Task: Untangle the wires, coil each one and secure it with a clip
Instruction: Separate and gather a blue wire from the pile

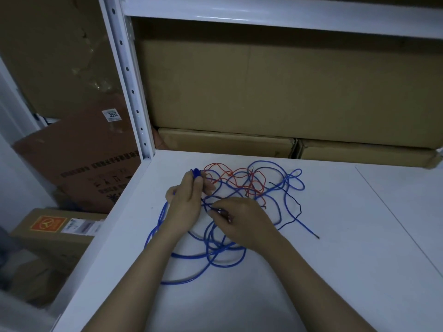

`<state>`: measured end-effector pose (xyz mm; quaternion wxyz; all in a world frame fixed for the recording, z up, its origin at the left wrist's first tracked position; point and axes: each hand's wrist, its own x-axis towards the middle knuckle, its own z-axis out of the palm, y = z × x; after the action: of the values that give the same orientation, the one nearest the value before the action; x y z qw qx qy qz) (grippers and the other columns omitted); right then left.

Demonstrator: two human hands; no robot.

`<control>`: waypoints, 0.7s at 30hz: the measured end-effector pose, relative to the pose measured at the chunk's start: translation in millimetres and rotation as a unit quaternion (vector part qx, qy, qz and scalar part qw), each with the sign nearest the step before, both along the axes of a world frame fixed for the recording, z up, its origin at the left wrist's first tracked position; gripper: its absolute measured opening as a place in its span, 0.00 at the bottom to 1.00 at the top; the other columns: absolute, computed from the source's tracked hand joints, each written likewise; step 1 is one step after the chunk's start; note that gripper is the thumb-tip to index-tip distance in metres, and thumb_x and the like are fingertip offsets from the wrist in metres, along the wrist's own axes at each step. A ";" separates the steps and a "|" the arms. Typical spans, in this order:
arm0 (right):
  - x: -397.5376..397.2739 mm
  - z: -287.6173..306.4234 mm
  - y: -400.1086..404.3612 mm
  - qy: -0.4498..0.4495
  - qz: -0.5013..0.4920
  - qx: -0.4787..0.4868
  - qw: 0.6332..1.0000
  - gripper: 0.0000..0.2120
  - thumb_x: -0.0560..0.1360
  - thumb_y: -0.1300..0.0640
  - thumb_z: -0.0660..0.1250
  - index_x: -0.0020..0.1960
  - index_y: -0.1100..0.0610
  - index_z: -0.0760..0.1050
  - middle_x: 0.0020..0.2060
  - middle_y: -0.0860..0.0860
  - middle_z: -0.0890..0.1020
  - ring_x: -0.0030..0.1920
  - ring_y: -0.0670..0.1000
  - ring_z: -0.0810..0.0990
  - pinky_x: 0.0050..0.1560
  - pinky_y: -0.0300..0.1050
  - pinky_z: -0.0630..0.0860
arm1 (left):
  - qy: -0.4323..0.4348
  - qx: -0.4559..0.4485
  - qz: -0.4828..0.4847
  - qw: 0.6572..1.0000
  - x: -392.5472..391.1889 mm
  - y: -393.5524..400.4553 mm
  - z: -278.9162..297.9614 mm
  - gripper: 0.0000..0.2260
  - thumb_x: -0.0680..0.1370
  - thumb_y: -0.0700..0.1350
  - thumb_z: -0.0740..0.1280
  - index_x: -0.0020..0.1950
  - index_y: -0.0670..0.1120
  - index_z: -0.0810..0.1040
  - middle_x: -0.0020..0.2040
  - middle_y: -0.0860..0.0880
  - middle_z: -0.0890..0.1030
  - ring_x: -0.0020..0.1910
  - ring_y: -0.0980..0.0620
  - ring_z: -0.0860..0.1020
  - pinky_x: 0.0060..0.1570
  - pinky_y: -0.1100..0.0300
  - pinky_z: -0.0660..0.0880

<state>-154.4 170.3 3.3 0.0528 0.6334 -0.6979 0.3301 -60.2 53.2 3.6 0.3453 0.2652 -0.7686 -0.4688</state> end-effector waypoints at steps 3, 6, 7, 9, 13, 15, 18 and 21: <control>-11.8 13.4 8.4 -0.032 0.005 0.004 0.999 0.09 0.75 0.53 0.65 0.45 0.54 0.82 0.31 0.45 0.78 0.30 0.42 0.71 0.33 0.32 0.67 | -0.126 -0.115 -0.056 0.984 6.0 4.9 -5.0 0.13 0.85 0.45 0.50 0.47 0.53 0.71 0.37 0.57 0.78 0.47 0.68 0.73 0.63 0.61 0.51; -27.8 22.6 10.5 -0.024 0.007 -0.002 1.000 0.07 0.75 0.55 0.67 0.46 0.56 0.83 0.34 0.45 0.79 0.32 0.41 0.71 0.36 0.30 0.67 | -0.165 -0.085 -0.116 0.976 8.8 4.8 -12.5 0.13 0.84 0.47 0.51 0.46 0.52 0.73 0.38 0.55 0.76 0.48 0.59 0.70 0.58 0.62 0.59; -33.0 23.6 10.4 -0.027 0.005 -0.010 1.000 0.06 0.74 0.55 0.68 0.46 0.56 0.83 0.35 0.47 0.81 0.34 0.42 0.73 0.38 0.33 0.70 | -0.137 -0.024 -0.138 0.981 9.0 6.1 -11.9 0.14 0.84 0.46 0.52 0.46 0.48 0.74 0.38 0.53 0.76 0.47 0.56 0.71 0.55 0.63 0.64; -39.7 25.9 10.3 -0.071 -0.010 -0.023 0.997 0.05 0.74 0.57 0.70 0.46 0.56 0.84 0.38 0.47 0.83 0.38 0.44 0.78 0.42 0.41 0.76 | -0.054 0.119 -0.174 0.976 9.3 9.1 -2.1 0.15 0.84 0.43 0.54 0.42 0.42 0.74 0.35 0.50 0.74 0.37 0.58 0.73 0.45 0.67 0.70; -37.1 22.4 7.7 -0.271 -0.038 -0.018 0.962 0.06 0.76 0.60 0.68 0.51 0.57 0.83 0.35 0.38 0.81 0.36 0.37 0.78 0.42 0.30 0.73 | 0.090 0.256 -0.243 0.931 12.4 5.9 16.3 0.17 0.80 0.47 0.57 0.33 0.46 0.76 0.26 0.52 0.63 0.27 0.56 0.62 0.31 0.64 0.60; -31.1 16.0 3.1 -0.321 -0.057 -0.015 0.945 0.09 0.79 0.60 0.64 0.55 0.58 0.82 0.31 0.43 0.80 0.33 0.37 0.77 0.41 0.28 0.71 | 0.186 0.330 -0.252 0.891 12.9 7.5 24.2 0.18 0.80 0.46 0.57 0.34 0.47 0.78 0.26 0.52 0.63 0.26 0.56 0.62 0.32 0.65 0.63; -20.7 5.7 -1.6 -0.293 -0.066 0.044 0.953 0.14 0.81 0.55 0.59 0.64 0.55 0.76 0.29 0.45 0.78 0.29 0.40 0.75 0.36 0.28 0.68 | 0.275 0.382 -0.189 0.862 8.7 11.3 34.1 0.15 0.83 0.45 0.52 0.45 0.44 0.76 0.29 0.53 0.73 0.30 0.57 0.72 0.43 0.64 0.70; -8.1 -0.5 -2.2 -0.078 -0.049 0.101 0.991 0.17 0.83 0.52 0.55 0.68 0.54 0.72 0.35 0.48 0.80 0.33 0.48 0.76 0.32 0.35 0.66 | 0.261 0.276 -0.117 0.917 1.0 8.0 36.4 0.13 0.84 0.42 0.51 0.51 0.43 0.74 0.37 0.53 0.83 0.40 0.56 0.80 0.52 0.61 0.76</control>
<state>-162.4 168.1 2.8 -0.0503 0.5725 -0.7602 0.3030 -59.2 61.2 40.0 0.3891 0.1260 -0.5165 -0.7523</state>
